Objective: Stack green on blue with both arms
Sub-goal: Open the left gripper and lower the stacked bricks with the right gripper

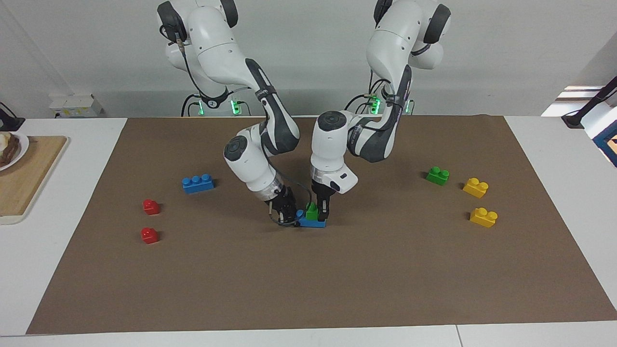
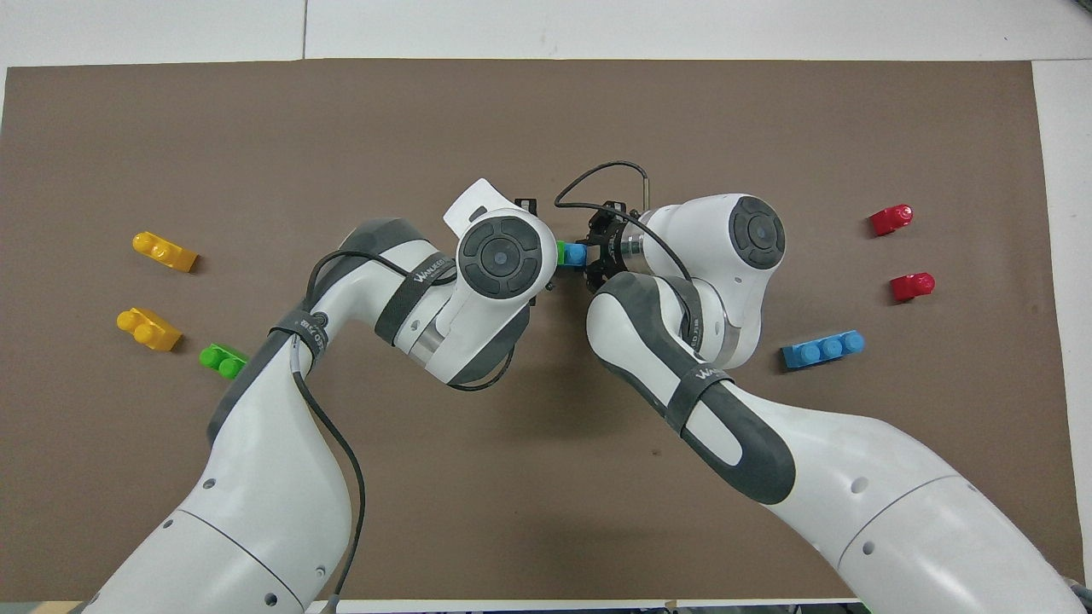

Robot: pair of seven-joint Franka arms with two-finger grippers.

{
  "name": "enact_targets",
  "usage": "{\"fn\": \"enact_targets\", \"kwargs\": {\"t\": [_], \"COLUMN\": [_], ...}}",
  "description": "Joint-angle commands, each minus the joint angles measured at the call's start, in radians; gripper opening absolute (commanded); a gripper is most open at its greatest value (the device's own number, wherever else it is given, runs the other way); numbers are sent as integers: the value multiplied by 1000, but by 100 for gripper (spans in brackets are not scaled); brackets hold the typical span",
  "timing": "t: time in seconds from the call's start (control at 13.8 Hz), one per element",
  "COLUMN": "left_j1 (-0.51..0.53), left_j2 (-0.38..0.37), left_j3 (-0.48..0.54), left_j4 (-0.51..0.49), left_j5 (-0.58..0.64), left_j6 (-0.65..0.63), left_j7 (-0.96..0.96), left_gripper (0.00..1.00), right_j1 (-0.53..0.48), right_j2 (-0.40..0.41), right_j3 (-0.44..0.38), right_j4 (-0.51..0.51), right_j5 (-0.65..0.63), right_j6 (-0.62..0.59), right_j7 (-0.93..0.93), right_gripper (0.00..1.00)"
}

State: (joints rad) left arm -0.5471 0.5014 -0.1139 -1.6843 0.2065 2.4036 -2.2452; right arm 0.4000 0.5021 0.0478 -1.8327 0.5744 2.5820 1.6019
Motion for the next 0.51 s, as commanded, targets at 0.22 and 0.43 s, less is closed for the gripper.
{"fn": "enact_targets", "kwargs": {"t": [0.22, 0.43], "left_j1": [7, 24], "left_j2": [17, -101], "left_j3": [39, 34], "left_j4": [3, -20], "left_j5": [53, 50], "left_j6": [-23, -116], "left_j7": [-11, 7], "left_gripper": [100, 100], "right_j1": [3, 5], "right_j2": [12, 12], "right_j3": [-2, -2], "right_j4": [-40, -40], "right_j5": [30, 30], "right_j6": [41, 43], "right_j7": [-37, -37], "right_gripper": [96, 97]}}
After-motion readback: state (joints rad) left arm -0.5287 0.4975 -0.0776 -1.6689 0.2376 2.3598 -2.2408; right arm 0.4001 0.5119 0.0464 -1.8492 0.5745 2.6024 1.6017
